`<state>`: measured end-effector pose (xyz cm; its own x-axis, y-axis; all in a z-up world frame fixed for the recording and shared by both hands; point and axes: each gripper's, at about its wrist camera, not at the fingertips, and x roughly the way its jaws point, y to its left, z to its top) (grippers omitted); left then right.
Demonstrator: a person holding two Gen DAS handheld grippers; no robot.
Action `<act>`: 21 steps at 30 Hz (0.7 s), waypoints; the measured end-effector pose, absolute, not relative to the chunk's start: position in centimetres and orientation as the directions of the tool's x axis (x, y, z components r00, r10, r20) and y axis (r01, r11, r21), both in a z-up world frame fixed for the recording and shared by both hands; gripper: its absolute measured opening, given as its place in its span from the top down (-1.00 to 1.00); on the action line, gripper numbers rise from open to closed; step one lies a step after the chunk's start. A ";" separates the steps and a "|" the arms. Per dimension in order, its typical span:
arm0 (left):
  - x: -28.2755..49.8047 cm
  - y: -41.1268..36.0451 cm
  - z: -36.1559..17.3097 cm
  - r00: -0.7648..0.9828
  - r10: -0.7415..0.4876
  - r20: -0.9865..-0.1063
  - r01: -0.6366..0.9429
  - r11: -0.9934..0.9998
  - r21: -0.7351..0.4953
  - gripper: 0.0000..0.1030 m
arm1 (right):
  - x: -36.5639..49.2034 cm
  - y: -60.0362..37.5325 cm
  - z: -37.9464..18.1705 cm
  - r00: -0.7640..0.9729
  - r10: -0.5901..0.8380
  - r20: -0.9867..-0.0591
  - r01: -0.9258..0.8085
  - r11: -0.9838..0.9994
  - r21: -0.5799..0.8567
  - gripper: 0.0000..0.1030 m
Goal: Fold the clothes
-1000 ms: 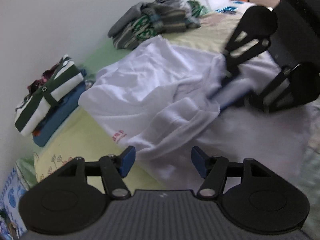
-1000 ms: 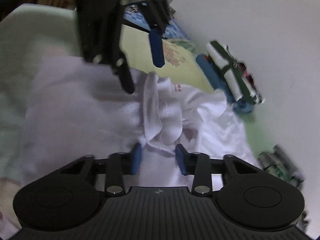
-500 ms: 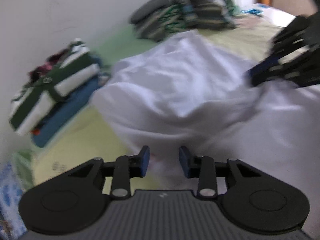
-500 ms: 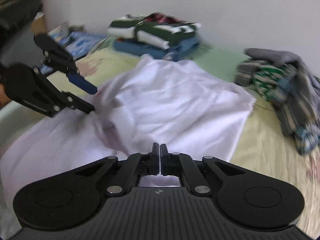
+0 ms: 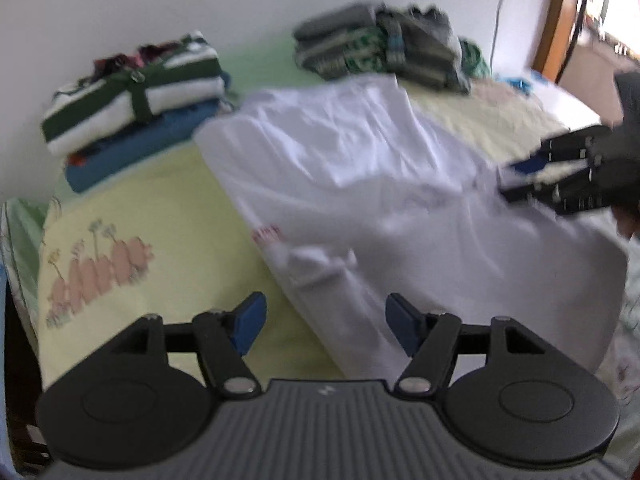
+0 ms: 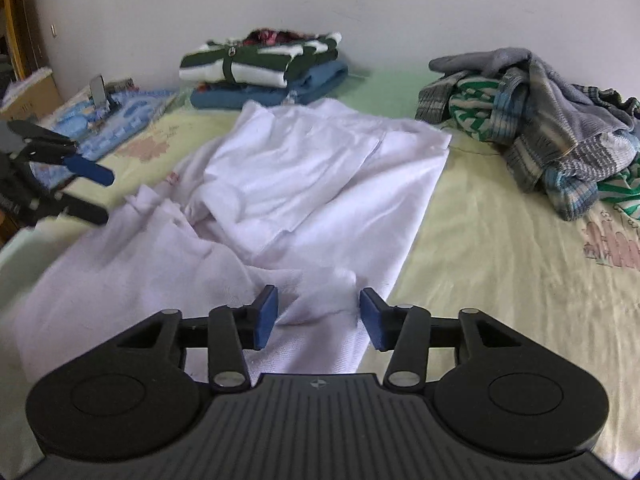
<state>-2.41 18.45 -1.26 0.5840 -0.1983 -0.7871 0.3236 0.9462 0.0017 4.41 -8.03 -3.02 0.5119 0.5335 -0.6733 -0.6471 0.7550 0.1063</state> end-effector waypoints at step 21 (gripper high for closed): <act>1.6 21.9 -1.6 0.592 -0.329 -0.736 0.163 0.943 -0.290 0.53 | 5.1 -12.9 -1.6 0.564 0.589 -0.578 -0.481 0.804 0.350 0.28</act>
<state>1.63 21.87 -1.58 0.5921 -0.3289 -0.7357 0.1629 0.9429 -0.2904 5.09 -12.87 -1.64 0.5641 0.5895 -0.5782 -0.4814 0.8037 0.3497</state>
